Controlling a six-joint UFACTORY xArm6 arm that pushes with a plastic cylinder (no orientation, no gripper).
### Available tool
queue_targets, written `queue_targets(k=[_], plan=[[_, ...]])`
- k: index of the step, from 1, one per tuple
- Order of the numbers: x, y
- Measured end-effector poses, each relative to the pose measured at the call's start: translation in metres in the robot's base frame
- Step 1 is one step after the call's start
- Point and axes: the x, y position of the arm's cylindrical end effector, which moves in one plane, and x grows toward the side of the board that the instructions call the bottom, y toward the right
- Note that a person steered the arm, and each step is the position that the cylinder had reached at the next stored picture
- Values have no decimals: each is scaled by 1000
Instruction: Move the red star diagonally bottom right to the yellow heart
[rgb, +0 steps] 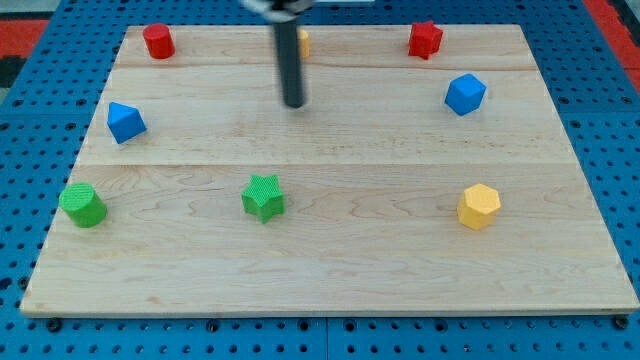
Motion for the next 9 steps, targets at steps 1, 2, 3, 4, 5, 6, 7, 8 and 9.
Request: queue_targets(k=[1, 2, 3, 4, 5, 6, 7, 8, 9], plan=[[-23, 110], [-48, 180], [-78, 218], [-93, 213], [-107, 147], [-104, 86], [-103, 44], [-103, 48], [-103, 44]])
